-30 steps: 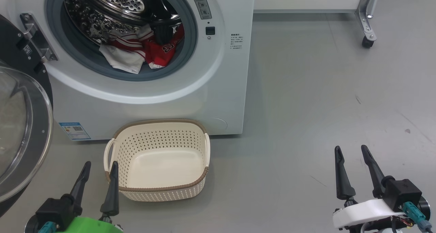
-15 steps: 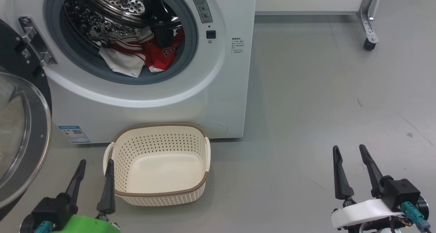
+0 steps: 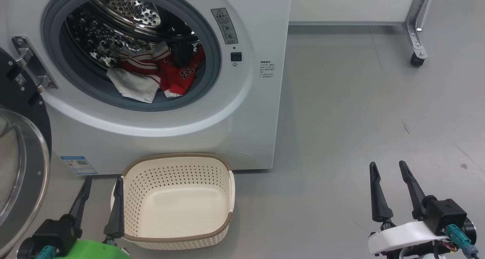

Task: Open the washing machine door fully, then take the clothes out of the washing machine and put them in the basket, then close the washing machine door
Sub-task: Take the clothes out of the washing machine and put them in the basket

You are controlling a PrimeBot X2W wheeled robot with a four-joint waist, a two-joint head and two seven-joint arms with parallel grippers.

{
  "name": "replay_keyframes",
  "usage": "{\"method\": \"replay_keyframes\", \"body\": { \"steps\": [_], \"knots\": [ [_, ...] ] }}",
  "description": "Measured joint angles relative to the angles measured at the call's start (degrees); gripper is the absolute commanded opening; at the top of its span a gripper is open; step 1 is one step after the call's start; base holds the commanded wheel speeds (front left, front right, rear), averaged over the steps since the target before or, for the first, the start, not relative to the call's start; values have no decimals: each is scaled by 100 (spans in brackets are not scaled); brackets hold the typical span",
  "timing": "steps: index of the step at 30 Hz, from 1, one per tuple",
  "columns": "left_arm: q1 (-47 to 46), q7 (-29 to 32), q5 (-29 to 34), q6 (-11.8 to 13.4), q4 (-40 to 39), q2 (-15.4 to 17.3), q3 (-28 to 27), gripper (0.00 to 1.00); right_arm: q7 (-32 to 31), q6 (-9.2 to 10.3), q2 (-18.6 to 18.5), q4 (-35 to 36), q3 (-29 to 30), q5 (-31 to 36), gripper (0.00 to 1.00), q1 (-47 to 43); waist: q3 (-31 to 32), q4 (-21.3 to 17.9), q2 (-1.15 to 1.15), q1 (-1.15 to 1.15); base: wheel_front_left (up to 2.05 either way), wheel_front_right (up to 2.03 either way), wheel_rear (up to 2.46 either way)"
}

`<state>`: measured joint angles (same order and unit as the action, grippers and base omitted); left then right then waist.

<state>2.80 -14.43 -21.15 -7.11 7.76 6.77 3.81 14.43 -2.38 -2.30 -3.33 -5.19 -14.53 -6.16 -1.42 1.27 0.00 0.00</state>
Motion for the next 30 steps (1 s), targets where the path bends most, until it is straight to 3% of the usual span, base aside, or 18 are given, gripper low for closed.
{"method": "replay_keyframes", "body": {
  "steps": [15, 30],
  "knots": [
    [2, 0, 0, -1, -36, -16, 11, 100, 0, 9, 1, 21, -8, 0, 100, 1, -103, 56, 0, 0, 81, -81, 0],
    [2, 0, 0, -1, -49, -32, 41, 100, 0, 51, 1, 20, -27, 0, 100, 6, -137, 63, 0, 0, 24, -24, 0]
  ]
}}
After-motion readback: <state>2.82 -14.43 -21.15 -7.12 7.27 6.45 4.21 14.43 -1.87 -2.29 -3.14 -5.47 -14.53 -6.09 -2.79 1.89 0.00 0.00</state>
